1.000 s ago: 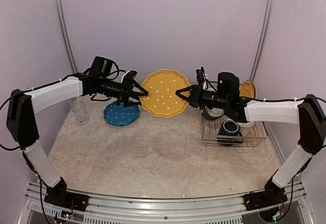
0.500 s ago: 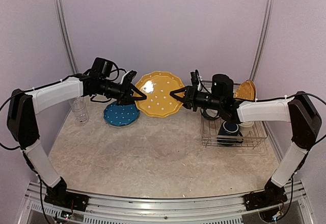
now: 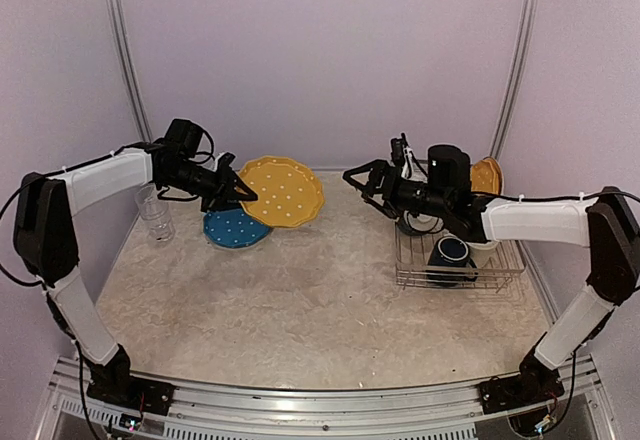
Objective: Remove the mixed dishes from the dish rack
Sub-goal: Pass from the right arm to the left, then place the plate on the plate.
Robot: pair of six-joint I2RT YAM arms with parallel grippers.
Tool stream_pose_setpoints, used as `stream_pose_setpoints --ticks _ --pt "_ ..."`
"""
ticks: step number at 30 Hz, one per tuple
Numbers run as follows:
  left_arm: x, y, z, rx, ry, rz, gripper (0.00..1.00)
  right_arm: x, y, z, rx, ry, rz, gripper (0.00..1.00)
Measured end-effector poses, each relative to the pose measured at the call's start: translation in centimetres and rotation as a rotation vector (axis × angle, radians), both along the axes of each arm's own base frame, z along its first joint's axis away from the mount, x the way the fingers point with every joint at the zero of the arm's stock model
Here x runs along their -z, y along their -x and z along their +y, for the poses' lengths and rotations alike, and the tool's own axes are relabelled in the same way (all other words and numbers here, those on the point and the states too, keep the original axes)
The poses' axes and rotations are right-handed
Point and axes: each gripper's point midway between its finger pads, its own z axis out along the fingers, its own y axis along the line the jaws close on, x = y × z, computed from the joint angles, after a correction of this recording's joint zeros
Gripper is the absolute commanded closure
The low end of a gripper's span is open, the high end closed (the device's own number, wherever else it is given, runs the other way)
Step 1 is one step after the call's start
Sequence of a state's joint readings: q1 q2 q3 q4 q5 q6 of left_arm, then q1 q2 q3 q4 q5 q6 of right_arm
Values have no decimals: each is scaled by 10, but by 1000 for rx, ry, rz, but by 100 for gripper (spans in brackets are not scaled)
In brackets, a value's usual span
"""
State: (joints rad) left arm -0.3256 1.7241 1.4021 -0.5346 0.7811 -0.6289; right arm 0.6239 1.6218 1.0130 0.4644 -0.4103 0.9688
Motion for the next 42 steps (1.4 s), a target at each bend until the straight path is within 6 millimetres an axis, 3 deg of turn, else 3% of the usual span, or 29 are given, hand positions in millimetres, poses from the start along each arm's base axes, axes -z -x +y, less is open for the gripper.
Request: stream_pose_setpoints --ticks 7,11,16,21,26,28,37,42 --pt "49 -41 78 -254 -188 142 100 -16 0 -42 144 137 -76 0" --pt "75 -46 105 -334 -286 198 100 -27 3 -57 193 188 -119 0" --pt "85 -45 119 -356 -384 215 100 -32 6 -68 229 235 -149 0" --pt "83 -61 125 -351 -415 183 100 -29 10 -77 249 267 -161 0" --pt "97 -71 128 -339 -403 209 100 -31 13 -83 268 283 -177 0" --pt "97 -73 127 -332 -392 212 96 -34 15 -86 274 286 -186 0" --pt "104 -83 129 -327 -412 195 51 -40 24 -99 304 289 -215 0" --pt "119 -79 138 -340 -474 228 37 -38 25 -100 306 294 -214 0"
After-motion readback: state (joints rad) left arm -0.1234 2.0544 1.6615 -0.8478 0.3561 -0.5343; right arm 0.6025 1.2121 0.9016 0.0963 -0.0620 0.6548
